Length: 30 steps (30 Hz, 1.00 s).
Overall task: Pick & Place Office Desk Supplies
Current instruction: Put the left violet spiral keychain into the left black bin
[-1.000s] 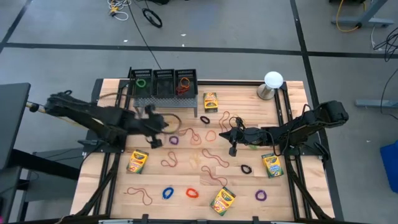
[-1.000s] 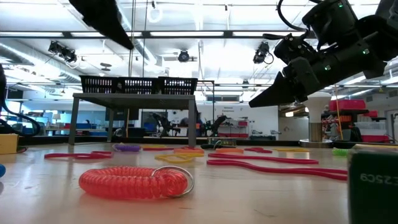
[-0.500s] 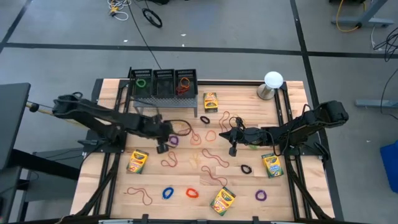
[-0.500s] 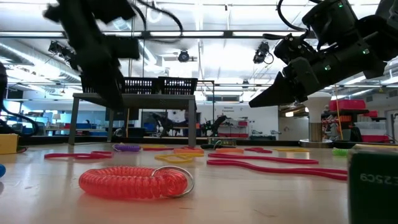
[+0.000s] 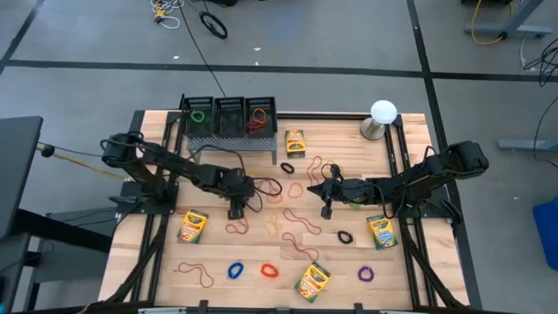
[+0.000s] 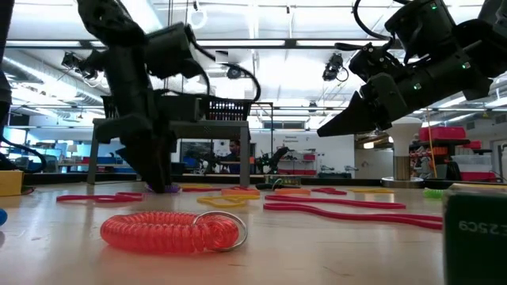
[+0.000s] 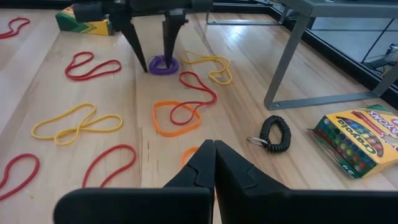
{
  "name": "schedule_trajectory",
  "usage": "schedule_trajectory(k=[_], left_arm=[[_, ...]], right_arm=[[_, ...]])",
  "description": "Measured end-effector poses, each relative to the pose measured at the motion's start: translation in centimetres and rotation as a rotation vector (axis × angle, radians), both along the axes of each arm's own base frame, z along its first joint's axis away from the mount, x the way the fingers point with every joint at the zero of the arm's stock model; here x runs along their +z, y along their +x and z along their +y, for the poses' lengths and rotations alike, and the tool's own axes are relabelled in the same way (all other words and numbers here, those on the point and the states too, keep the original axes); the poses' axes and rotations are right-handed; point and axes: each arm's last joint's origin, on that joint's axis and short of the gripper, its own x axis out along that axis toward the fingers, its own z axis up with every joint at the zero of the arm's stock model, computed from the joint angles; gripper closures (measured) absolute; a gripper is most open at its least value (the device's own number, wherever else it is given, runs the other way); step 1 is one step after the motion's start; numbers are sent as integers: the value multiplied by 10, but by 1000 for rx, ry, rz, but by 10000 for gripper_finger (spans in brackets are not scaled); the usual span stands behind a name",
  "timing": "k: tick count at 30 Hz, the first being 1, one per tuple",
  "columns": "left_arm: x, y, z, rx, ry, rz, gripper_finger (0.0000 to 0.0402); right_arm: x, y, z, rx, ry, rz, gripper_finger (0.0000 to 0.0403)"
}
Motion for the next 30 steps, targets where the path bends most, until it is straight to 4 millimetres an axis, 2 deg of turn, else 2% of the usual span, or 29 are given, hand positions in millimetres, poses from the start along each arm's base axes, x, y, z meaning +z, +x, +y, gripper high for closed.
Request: schedule_trajectory(k=[4,7,10,12,15,20,26,30], left_arm=[[-4,1,-1,-2,0,14,249],[-2,0,-1,1,9,9,298],[3,0,-2,-15,10,2,364],[12,-2,-4,-33,23,-3,385],[44,2,-12,-64,40,-105,388],[103,-16,-22,-19,141,-172,389],[174,-51,-21,149,277,-333,390],[208,-77,-7,283,347,-403,390]], right_arm=[[0,0,0,0,0,0,398],[0,0,0,0,0,0,398],[0,0,0,0,0,0,398],[0,0,0,0,0,0,398],[0,0,0,0,0,1,398],[0,0,0,0,0,0,398],[0,0,0,0,0,0,398],[0,0,0,0,0,1,398]])
